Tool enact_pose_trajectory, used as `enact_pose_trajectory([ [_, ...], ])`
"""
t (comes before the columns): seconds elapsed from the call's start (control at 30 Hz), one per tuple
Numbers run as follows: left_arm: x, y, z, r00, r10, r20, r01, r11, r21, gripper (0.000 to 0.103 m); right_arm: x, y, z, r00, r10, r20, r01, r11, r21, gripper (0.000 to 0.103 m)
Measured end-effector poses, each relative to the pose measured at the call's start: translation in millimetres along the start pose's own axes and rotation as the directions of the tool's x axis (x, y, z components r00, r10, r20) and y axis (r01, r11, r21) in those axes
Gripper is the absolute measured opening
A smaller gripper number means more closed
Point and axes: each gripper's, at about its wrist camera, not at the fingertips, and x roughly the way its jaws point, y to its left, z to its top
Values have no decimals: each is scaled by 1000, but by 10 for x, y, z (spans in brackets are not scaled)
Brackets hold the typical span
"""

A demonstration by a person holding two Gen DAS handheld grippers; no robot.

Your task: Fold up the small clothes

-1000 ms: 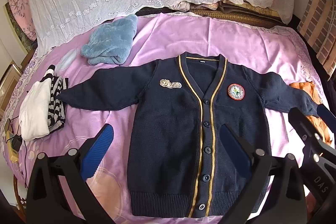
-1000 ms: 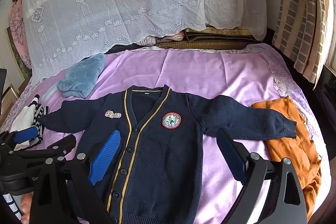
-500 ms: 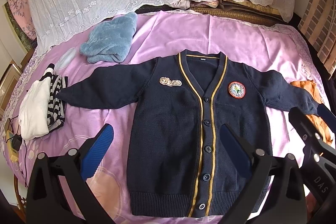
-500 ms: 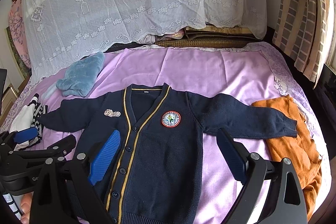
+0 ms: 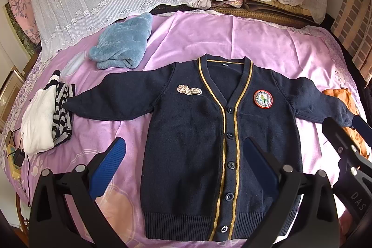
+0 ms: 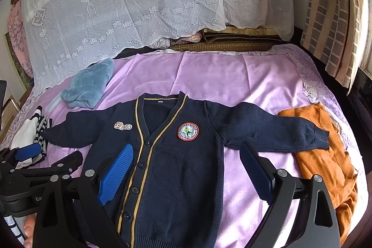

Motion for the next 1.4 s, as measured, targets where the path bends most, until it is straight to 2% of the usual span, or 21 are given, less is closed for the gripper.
enact_pose_trajectory([
  [1.4,39,-22,-61,1000,3,-13,-3,1000,9,99,16,-28,-11,1000,0,-10,0,1000,5,94],
])
